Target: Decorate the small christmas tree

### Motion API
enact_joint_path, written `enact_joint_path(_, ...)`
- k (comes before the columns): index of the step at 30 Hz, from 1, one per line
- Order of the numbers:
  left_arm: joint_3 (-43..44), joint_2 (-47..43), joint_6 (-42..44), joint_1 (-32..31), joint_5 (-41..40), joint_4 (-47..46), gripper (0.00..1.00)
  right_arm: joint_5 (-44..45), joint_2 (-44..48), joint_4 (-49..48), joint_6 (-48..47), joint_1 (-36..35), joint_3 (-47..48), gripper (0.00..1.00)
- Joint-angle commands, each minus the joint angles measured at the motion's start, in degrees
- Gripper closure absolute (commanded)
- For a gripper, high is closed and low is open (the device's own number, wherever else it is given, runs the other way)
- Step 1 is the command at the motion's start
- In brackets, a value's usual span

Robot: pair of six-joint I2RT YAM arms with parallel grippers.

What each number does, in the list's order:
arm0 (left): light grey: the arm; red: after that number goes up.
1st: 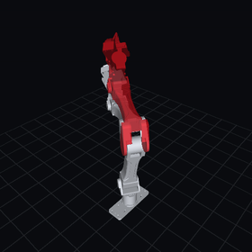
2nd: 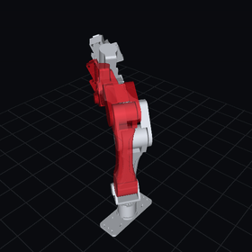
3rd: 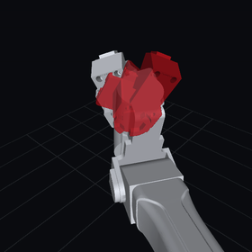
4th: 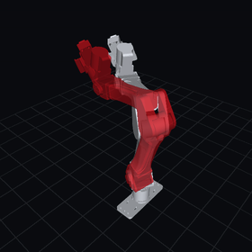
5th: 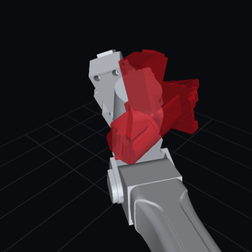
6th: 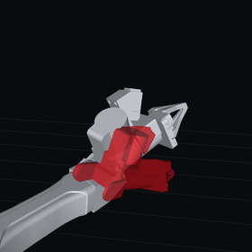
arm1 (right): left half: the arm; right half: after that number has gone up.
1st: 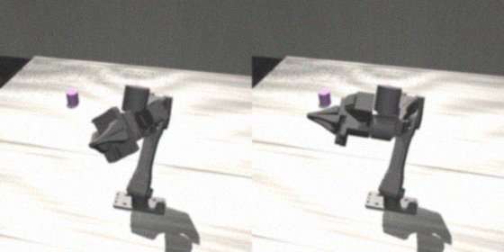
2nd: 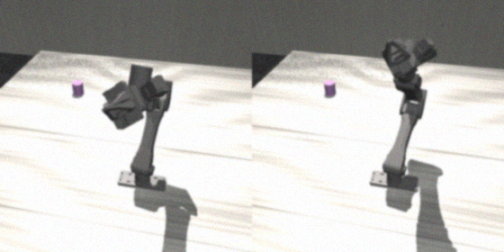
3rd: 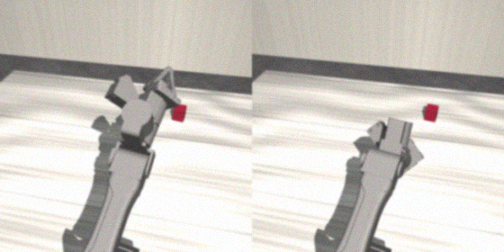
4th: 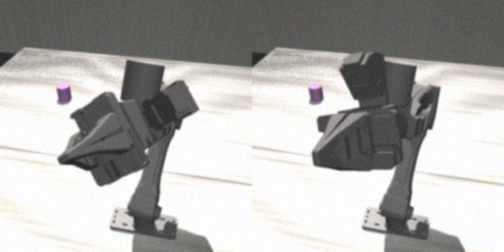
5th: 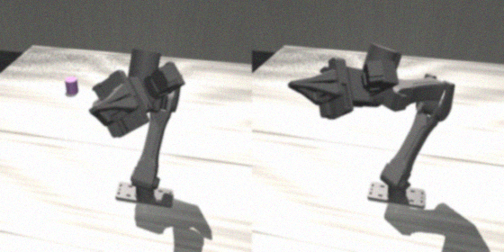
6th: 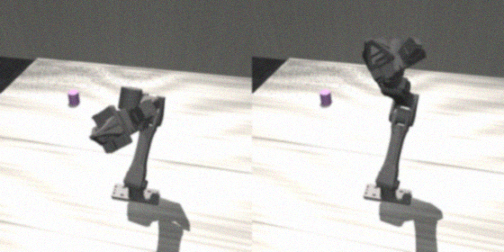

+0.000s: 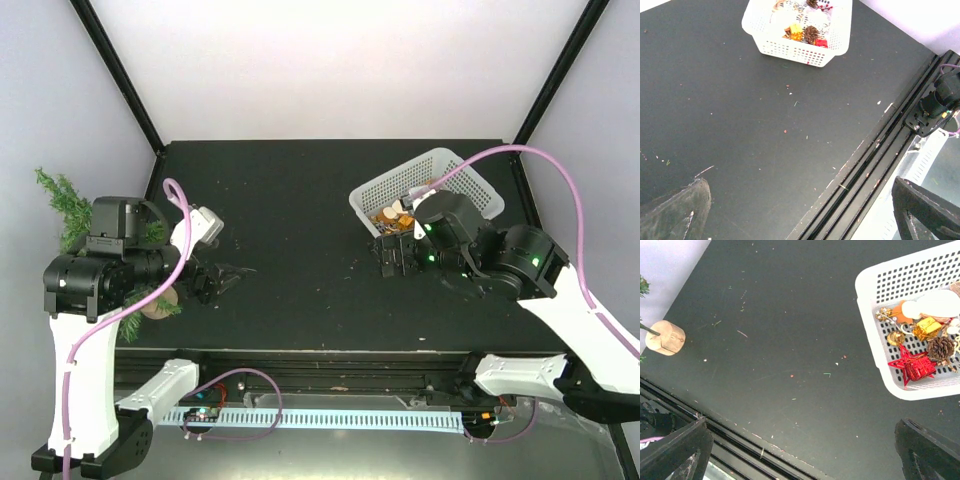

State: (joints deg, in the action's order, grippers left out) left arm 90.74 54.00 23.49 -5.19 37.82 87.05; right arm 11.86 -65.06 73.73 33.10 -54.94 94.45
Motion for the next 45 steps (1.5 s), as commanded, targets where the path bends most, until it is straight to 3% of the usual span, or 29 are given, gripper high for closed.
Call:
enact_joint_path(1,1.7,0.5,0.9,0.5,1.0,1.2,0.01,-0.2,0.6,-0.6,-1.8,-0.3,-1.3,0.0)
enact_joint_path(4,4.8,0.3,1.0,0.6,-1.5,1.3,0.01,-0.4,1.3,-0.9,-2.2,-0.3,-1.6,0.0)
enact_joint_path(8,13.4,-0.5,-1.8,0.6,-12.9,-2.8,0.02,-0.8,1.4,-0.8,-3.0,-0.3,-2.0,0.0)
enact_joint_path(14,20.9,-7.2,-9.0,0.7,-37.4,-19.0,0.01,-2.2,0.3,-1.7,-4.5,-0.3,-2.3,0.0)
enact_joint_path(18,24.2,-8.7,-9.8,1.5,-56.9,-23.0,0.01,-4.2,-0.2,-2.4,-5.9,-0.3,-4.3,0.0)
enact_joint_path(26,10.0,-18.4,-7.6,1.8,-72.5,-29.2,0.01,-8.6,-3.3,-2.6,-9.3,-0.3,-4.2,0.0)
enact_joint_path(32,-1.8,-20.6,-8.1,1.8,-75.5,-33.7,0.01,-11.5,-4.6,-2.1,-9.1,-0.3,-4.0,0.0)
enact_joint_path(37,-11.9,-21.5,-6.7,1.8,-81.1,-44.2,0.01,-11.9,-6.0,-0.4,-8.7,-0.2,-1.9,0.0)
enact_joint_path(45,-20.9,-22.6,-5.3,1.9,-90.6,-58.7,0.01,-11.3,-8.7,1.3,-5.9,-0.3,1.6,0.0)
